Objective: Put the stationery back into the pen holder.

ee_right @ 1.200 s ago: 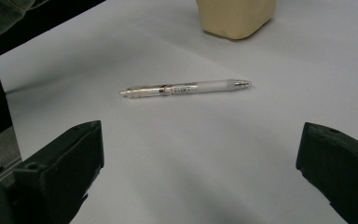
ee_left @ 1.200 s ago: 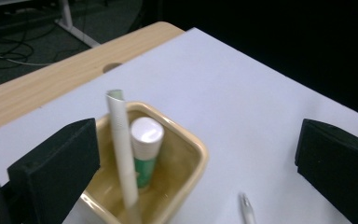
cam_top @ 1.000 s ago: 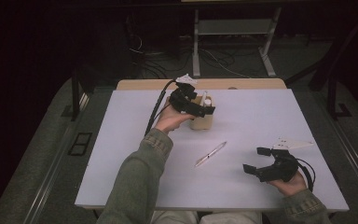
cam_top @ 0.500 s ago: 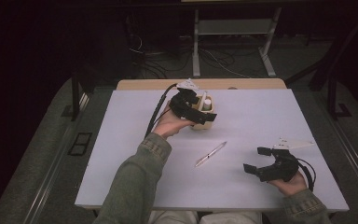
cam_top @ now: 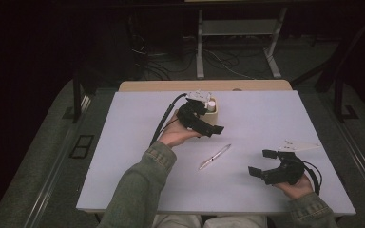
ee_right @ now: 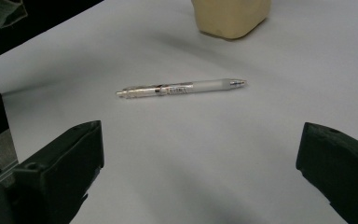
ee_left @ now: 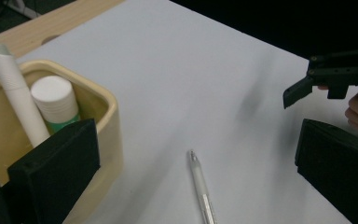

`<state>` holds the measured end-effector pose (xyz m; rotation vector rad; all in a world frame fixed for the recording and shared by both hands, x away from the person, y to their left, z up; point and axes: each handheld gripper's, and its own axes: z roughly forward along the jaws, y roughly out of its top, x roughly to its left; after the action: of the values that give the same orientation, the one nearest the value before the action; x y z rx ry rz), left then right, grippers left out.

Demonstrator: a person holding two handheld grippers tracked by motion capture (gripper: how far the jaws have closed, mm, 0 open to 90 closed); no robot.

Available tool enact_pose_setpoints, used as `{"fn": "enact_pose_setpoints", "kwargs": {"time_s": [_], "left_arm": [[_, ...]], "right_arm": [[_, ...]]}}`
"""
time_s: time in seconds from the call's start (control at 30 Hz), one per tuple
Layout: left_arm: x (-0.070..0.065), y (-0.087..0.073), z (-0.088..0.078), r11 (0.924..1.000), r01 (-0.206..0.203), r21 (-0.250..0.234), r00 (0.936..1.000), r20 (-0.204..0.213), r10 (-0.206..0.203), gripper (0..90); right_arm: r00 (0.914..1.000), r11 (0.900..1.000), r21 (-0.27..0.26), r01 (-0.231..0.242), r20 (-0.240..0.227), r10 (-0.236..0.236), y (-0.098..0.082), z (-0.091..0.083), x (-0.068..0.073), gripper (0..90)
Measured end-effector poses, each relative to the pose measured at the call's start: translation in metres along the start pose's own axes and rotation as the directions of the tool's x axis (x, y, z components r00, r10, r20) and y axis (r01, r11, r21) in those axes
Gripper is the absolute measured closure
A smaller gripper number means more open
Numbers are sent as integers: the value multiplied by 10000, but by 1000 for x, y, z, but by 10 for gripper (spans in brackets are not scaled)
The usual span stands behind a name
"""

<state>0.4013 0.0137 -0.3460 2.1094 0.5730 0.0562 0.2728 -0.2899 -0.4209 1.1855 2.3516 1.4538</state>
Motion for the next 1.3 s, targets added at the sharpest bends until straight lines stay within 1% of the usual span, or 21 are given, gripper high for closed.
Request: {"fn": "enact_pose_setpoints", "kwargs": {"time_s": [0.03, 0.1, 0.2, 0.3, 0.4, 0.53, 0.63, 0.67, 0.77, 0.83, 0.87, 0.97, 1.0, 1.03, 1.07, 1.23, 1.27, 1.3], "left_arm": [[0, -1, 1, 10000, -60, 13, 10000, -3, 60, 0], [-2, -2, 2, 10000, -52, 65, 10000, 31, 52, 0], [-3, -4, 4, 9996, -164, 244, 9999, 37, 163, 0], [-4, -8, 8, 9988, -159, 458, 9998, 96, 154, 0], [-7, -12, 13, 9968, -249, 755, 9996, 122, 240, 0], [-9, -15, 20, 9951, -191, 968, 9997, 180, 174, 0], [-11, -18, 25, 9922, -185, 1232, 9996, 216, 160, 0], [-11, -19, 28, 9923, -183, 1221, 9997, 210, 159, 0], [-12, -20, 34, 9893, -287, 1430, 9993, 282, 249, 0], [-13, -22, 38, 9875, -173, 1569, 9995, 269, 133, 0], [-13, -22, 40, 9852, -211, 1699, 9994, 308, 161, 0], [-15, -24, 47, 9820, -108, 1886, 9995, 301, 52, 0], [-15, -25, 49, 9806, -162, 1952, 9994, 318, 102, 5], [-16, -26, 52, 9807, -49, 1954, 9994, 337, -17, 9], [-15, -26, 53, 9773, -157, 2112, 9993, 360, 82, 13], [-16, -29, 63, 9755, 90, 2200, 9991, 374, -176, 40], [-15, -29, 65, 9744, 59, 2250, 9992, 381, -148, 48], [-16, -30, 66, 9741, 208, 2250, 9989, 366, -298, 55]], "right_arm": [[10000, 10000, -6, -21, 0, 21, 0, 0, 0, 4], [10000, 10000, 2, -2, 2, 2, 0, 0, 0, 4], [10000, 10000, -1, -14, 3, 14, 0, 0, 0, 4], [10000, 10000, 4, -9, 12, 9, 0, 0, 0, 4], [10000, 10000, 12, -1, 20, 1, 0, 0, 0, 4], [10000, 10000, 37, -14, 18, 14, 0, 1, 1, 4], [10000, 10000, 35, -15, 28, 15, 0, 0, 1, 4], [10000, 10000, 39, -13, 29, 12, 0, 0, 0, 4], [10000, 10000, 26, 11, 22, -11, 0, 0, 0, 4], [10000, 10000, 56, 9, 24, -9, 0, 0, 1, 4], [10000, 10000, 54, 12, 20, -12, 0, 0, 1, 4], [10000, 10000, 41, 16, 26, -16, 0, 0, 1, 4], [10000, 10000, 39, 17, 32, -17, 0, 0, 0, 4], [10000, 10000, 38, 15, 34, -15, 0, 0, 0, 4], [10000, 10000, 38, 15, 37, -16, 0, 0, 0, 4], [10000, 10000, 57, 23, 11, -23, 0, 0, 1, 4], [10000, 10000, 54, 21, 15, -21, 0, 0, 1, 4], [10000, 10000, 50, 19, 17, -19, 0, 0, 1, 4]]}}
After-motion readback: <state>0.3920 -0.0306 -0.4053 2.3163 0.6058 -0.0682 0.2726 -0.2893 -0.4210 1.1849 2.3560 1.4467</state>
